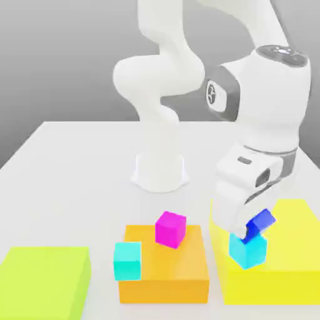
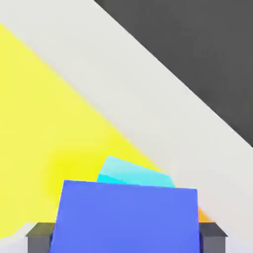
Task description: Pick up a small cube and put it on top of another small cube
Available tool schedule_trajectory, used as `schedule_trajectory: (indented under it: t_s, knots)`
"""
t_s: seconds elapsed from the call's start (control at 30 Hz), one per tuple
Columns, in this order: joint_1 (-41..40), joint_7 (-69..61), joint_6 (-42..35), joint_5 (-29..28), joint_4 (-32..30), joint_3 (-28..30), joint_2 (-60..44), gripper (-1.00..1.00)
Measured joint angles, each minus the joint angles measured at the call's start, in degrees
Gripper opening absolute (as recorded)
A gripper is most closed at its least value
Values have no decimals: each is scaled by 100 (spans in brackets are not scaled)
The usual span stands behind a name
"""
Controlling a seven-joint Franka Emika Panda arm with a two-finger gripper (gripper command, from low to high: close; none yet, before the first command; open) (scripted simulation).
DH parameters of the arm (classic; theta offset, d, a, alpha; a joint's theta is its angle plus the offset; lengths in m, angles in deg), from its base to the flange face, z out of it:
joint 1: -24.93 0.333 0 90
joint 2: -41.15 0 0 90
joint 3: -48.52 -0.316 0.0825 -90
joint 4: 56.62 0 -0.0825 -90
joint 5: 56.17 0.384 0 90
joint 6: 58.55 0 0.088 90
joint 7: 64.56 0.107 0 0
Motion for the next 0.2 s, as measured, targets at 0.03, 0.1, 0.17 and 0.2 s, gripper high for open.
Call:
schedule_trajectory:
  t_s: [0.03, 0.1, 0.17, 0.2]
  knots:
    - [7, 0, 0, 0, 0, 0, 0, 100]
    - [27, 10, 14, -16, -1, 26, -9, 100]
    - [14, 14, -356, -23, 89, 45, 271, 100]
    - [9, 14, -583, -23, 145, 48, 443, 100]
